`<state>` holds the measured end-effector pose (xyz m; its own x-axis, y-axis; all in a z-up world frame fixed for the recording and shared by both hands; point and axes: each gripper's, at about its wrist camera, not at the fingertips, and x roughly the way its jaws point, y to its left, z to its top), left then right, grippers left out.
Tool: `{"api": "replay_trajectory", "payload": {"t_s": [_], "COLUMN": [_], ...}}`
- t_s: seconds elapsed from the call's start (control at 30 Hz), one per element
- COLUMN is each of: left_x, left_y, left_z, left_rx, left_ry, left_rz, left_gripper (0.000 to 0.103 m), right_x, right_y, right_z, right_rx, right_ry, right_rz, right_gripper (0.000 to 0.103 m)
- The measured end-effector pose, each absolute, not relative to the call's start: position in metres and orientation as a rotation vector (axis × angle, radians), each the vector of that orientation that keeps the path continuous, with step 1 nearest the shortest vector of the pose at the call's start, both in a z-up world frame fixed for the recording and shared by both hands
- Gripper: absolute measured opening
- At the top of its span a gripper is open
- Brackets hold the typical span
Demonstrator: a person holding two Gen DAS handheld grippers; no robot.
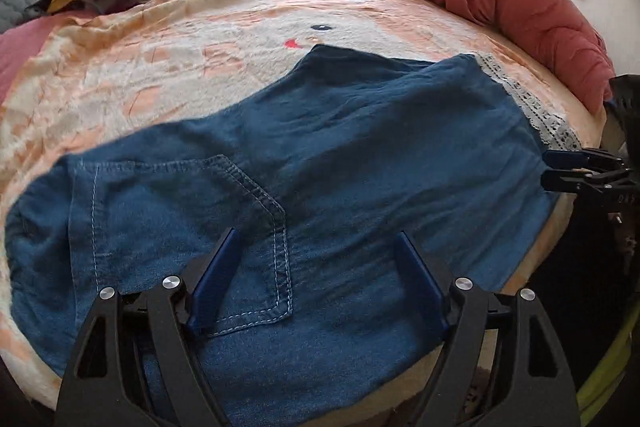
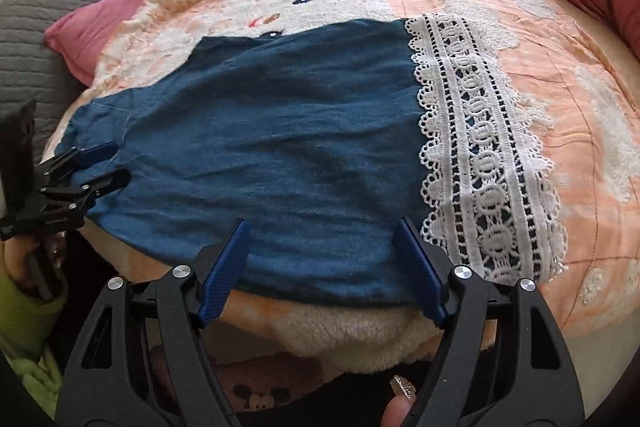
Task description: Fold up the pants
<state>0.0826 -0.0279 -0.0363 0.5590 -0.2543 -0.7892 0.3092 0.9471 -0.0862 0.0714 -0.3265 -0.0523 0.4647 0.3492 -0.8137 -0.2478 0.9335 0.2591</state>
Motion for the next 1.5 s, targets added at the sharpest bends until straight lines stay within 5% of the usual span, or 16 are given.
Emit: {"api": "replay_trajectory", "payload": {"t_s": [0.3, 0.7, 0.73, 0.77, 0.87, 0.93, 1.3, 1.5], "left_x": [0.146, 0.238, 0.239, 0.241, 0.241, 0.239, 0.247, 0.246], "left_y": [-0.039, -0.053, -0.055, -0.056, -0.061, -0.061, -0.044, -0.034], "left_z": [0.021, -0.037, -0.039, -0.041, -0.043, -0.037, -0.038, -0.04], "left_rx": [0.007, -0.167, -0.172, -0.177, -0.17, -0.163, -0.209, -0.243], "left_ry": [0.811, 0.972, 0.974, 0.976, 0.968, 0.932, 0.893, 0.899], "left_rz": [-0.375, -0.494, -0.498, -0.504, -0.539, -0.56, -0.549, -0.523], "left_gripper": [0.078, 0.077, 0.072, 0.052, 0.015, 0.005, 0.008, 0.038], "right_x": [0.102, 0.135, 0.135, 0.135, 0.135, 0.135, 0.134, 0.173], "right_y": [-0.312, -0.33, -0.33, -0.333, -0.335, -0.336, -0.344, -0.391], "right_z": [-0.007, -0.041, -0.045, -0.048, -0.049, -0.051, -0.036, -0.001], "right_rx": [0.05, 0.069, 0.074, 0.088, 0.11, 0.113, 0.146, 0.171], "right_ry": [0.861, 0.921, 0.932, 0.942, 0.941, 0.947, 0.9, 0.834], "right_rz": [0.432, 0.355, 0.352, 0.353, 0.355, 0.353, 0.336, 0.238], "right_gripper": [0.068, 0.068, 0.068, 0.068, 0.068, 0.068, 0.068, 0.066]}}
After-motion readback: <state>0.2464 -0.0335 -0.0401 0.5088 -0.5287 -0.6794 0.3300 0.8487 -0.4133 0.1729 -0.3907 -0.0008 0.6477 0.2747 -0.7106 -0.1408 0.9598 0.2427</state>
